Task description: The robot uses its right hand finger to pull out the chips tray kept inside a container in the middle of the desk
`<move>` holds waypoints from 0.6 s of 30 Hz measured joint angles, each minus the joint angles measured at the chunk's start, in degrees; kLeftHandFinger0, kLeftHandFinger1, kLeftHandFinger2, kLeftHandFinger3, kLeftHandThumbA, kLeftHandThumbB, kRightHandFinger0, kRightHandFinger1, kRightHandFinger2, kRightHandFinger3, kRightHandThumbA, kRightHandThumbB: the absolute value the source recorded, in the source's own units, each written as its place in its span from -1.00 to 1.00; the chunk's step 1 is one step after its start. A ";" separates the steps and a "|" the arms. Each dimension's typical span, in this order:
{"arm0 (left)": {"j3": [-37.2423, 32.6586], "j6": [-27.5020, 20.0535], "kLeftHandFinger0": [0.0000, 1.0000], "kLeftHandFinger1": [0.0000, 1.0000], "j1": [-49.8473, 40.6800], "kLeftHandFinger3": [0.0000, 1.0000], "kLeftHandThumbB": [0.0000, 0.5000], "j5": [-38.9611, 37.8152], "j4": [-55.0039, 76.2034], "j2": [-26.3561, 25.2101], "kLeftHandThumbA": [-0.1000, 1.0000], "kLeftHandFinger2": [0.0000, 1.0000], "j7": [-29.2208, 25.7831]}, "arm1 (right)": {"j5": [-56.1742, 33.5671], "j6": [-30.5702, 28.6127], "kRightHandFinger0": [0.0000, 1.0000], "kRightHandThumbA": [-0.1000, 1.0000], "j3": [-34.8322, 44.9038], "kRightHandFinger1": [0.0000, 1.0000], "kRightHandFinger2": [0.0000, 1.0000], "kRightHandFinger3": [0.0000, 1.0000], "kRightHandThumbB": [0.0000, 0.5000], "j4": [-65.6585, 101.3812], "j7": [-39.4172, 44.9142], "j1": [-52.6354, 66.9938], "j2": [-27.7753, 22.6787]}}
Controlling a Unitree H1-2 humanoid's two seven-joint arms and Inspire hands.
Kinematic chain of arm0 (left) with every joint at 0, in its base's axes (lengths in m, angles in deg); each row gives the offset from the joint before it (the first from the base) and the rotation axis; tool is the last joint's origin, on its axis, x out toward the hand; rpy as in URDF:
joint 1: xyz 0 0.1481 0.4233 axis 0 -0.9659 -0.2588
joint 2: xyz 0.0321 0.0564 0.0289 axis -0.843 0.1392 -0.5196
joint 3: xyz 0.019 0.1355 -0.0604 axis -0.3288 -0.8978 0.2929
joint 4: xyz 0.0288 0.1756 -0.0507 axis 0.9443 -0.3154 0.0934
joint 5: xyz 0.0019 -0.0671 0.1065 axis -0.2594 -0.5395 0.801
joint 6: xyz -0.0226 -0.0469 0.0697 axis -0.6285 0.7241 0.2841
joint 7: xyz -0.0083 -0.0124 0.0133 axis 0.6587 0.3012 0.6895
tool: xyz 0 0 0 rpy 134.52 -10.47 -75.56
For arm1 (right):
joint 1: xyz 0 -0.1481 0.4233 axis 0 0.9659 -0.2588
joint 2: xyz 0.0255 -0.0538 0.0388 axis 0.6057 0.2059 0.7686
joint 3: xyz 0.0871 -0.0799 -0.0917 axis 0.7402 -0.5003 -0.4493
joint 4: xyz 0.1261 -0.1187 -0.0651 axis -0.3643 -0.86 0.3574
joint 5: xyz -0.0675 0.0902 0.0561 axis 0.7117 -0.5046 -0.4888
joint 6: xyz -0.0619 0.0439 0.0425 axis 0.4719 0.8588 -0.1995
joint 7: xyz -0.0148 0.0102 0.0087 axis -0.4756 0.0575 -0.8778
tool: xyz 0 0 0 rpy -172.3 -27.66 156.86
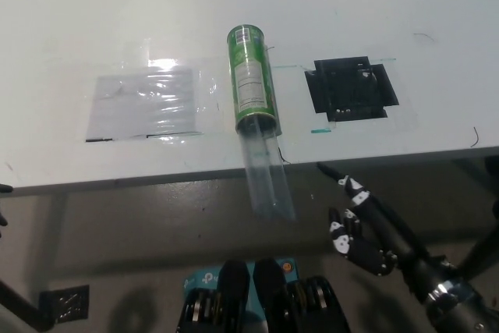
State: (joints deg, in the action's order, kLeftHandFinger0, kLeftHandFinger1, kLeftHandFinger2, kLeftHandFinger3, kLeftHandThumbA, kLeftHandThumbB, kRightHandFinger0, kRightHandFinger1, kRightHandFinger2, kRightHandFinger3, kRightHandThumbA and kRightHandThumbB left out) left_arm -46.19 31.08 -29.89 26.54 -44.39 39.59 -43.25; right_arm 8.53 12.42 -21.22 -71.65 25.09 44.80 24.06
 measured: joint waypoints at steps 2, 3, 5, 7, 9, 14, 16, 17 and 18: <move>0.02 0.00 -0.50 -0.57 -0.05 -0.02 -1.00 0.00 0.00 0.00 -0.52 -0.48 0.00 | -0.65 0.33 -0.84 -1.00 0.91 -0.76 1.00 1.00 0.11 0.70 0.04 0.92 -0.37; 0.05 0.00 -0.49 -0.56 -0.09 0.00 -1.00 0.00 0.00 0.02 -0.53 -0.45 0.00 | -0.87 0.43 -0.90 -1.00 1.47 -0.77 1.00 1.00 0.09 0.84 0.03 1.32 -0.44; 0.06 0.00 -0.50 -0.57 -0.12 0.00 -1.00 0.01 0.00 0.03 -0.54 -0.45 0.00 | -1.83 0.54 -0.87 -1.00 3.03 -0.71 1.00 1.00 0.08 1.30 0.00 2.08 -0.39; 0.06 -0.01 -0.49 -0.59 -0.20 0.00 -1.00 0.04 -0.02 0.03 -0.55 -0.47 0.00 | -3.02 0.54 -0.87 -1.00 4.89 -0.69 1.00 1.00 0.06 1.42 -0.15 2.68 -0.27; 0.07 -0.01 -0.49 -0.58 -0.19 -0.01 -1.00 0.04 -0.04 0.06 -0.55 -0.47 0.00 | -4.05 0.55 -0.75 -1.00 7.40 -0.67 1.00 1.00 -0.03 1.42 -0.64 3.21 0.17; 0.06 -0.06 -0.48 -0.54 -0.19 -0.02 -1.00 0.06 -0.07 0.45 -0.57 -0.44 -0.01 | -6.09 -0.90 -0.76 -1.00 13.46 -0.81 1.00 1.00 -0.14 -1.61 -2.90 3.54 1.58; 0.06 -0.10 -0.48 -0.56 -0.19 -0.02 -1.00 0.06 -0.12 0.70 -0.58 -0.46 -0.01 | -6.79 -1.59 -0.95 -1.00 15.64 -0.88 0.80 1.00 -0.08 -4.19 -4.05 3.55 2.14; 0.06 -0.14 -0.49 -0.56 -0.20 -0.02 -1.00 0.05 -0.17 0.83 -0.58 -0.46 -0.01 | -7.08 -2.13 -0.99 -1.00 16.56 -0.89 0.61 1.00 -0.10 -5.49 -4.69 3.55 2.34; 0.05 -0.18 -0.49 -0.56 -0.19 -0.02 -1.00 0.06 -0.22 0.86 -0.58 -0.45 -0.01 | -7.32 -2.45 -1.00 -1.00 17.18 -0.87 0.40 0.85 -0.13 -6.46 -5.17 3.55 2.51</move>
State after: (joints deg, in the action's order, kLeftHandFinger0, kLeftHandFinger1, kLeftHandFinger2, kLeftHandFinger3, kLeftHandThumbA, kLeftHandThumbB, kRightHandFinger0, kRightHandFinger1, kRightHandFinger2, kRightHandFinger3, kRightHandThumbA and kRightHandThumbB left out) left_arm -46.14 30.90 -30.09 26.59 -44.61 40.46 -43.26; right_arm 1.21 9.97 -4.05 -78.11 19.92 48.35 26.57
